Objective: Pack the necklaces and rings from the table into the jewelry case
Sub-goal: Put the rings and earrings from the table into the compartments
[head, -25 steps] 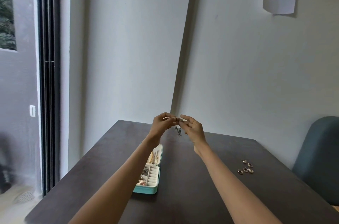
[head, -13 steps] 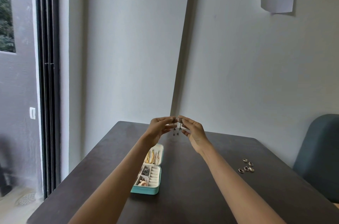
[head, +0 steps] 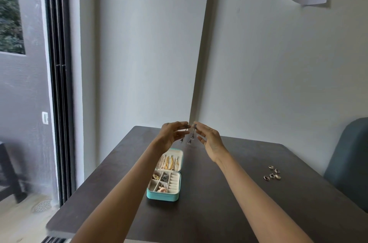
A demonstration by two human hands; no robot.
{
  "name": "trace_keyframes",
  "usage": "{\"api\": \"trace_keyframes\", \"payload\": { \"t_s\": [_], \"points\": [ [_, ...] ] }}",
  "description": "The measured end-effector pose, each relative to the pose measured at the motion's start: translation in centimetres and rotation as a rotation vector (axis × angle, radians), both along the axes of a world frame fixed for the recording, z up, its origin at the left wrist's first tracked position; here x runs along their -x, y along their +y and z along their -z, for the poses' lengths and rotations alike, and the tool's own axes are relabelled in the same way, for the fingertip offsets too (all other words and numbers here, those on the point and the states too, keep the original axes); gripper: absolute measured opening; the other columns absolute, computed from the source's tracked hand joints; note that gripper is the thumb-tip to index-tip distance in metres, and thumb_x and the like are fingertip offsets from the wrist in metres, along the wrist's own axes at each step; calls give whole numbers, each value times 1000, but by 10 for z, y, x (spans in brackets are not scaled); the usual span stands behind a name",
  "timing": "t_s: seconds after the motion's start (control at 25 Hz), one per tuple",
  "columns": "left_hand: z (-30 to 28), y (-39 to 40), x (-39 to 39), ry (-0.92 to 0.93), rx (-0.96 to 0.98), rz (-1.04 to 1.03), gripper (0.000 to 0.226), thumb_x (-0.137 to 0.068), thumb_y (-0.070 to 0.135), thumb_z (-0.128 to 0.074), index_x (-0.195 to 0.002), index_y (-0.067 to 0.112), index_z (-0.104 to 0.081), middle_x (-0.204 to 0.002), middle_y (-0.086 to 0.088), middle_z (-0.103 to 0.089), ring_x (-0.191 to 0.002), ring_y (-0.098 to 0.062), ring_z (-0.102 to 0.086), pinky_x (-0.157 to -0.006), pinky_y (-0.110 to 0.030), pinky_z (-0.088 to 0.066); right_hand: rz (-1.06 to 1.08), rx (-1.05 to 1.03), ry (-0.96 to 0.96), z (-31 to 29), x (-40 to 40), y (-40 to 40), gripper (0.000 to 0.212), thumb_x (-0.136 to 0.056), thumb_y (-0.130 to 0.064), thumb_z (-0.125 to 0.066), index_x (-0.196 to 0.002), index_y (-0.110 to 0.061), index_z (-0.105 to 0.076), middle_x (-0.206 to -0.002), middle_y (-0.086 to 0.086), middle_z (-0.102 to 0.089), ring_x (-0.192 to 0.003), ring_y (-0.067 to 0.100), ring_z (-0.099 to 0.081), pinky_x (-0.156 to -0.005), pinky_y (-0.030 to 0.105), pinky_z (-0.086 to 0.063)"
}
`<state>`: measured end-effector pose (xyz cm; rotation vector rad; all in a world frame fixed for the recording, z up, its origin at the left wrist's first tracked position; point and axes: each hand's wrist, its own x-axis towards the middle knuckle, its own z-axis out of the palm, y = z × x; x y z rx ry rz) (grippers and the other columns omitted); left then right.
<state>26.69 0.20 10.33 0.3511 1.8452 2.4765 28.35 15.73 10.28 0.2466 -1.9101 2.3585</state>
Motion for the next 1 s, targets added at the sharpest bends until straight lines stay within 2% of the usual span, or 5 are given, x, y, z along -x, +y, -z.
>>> {"api": "trace_keyframes", "payload": {
  "t_s": [0.24, 0.32, 0.48, 0.84, 1.0],
  "points": [
    [21, -32, -22, 68, 82, -153, 27, -83, -11, -58, -110, -9, -62, -88, -10, -69, -63, -12, -68, -65, -22, -58, 119, -4, -24, 29, -5, -40, 25, -85, 1, -62, -111, 1, -64, -83, 6, -67, -68, 13, -61, -60, 18, -53],
    [34, -45, -31, 58, 144, -189, 26, -83, -11, -59, -108, -9, -63, -87, -12, -68, -61, -12, -67, -67, -22, -59, 105, -75, -42, 47, -8, -55, 23, -86, 1, -60, -109, 0, -64, -87, 8, -68, -72, 14, -64, -66, 20, -56],
    [58, -65, -47, -62, 292, -211, 23, -83, -13, -56, -104, -10, -64, -80, -16, -66, -56, -12, -67, -66, -23, -59, 117, -145, -114, 87, -13, -87, 21, -82, -3, -66, -102, -5, -71, -96, 15, -72, -87, 29, -69, -84, 46, -56],
    [66, -78, -59, -175, 704, -127, 21, -83, -7, -60, -103, -9, -67, -75, -12, -66, -50, -9, -64, -58, -21, -58, 183, -235, -175, 104, -32, -99, 22, -83, -5, -62, -103, -11, -72, -98, 3, -70, -88, 22, -68, -63, 26, -56],
    [68, -70, -57, -130, 956, -158, 22, -81, -4, -60, -100, -1, -71, -63, -3, -61, -45, -4, -57, -51, -15, -51, 196, -318, -161, 104, -29, -96, 23, -80, -6, -65, -100, -13, -73, -102, 6, -72, -91, 22, -69, -84, 40, -57]
  ]
}}
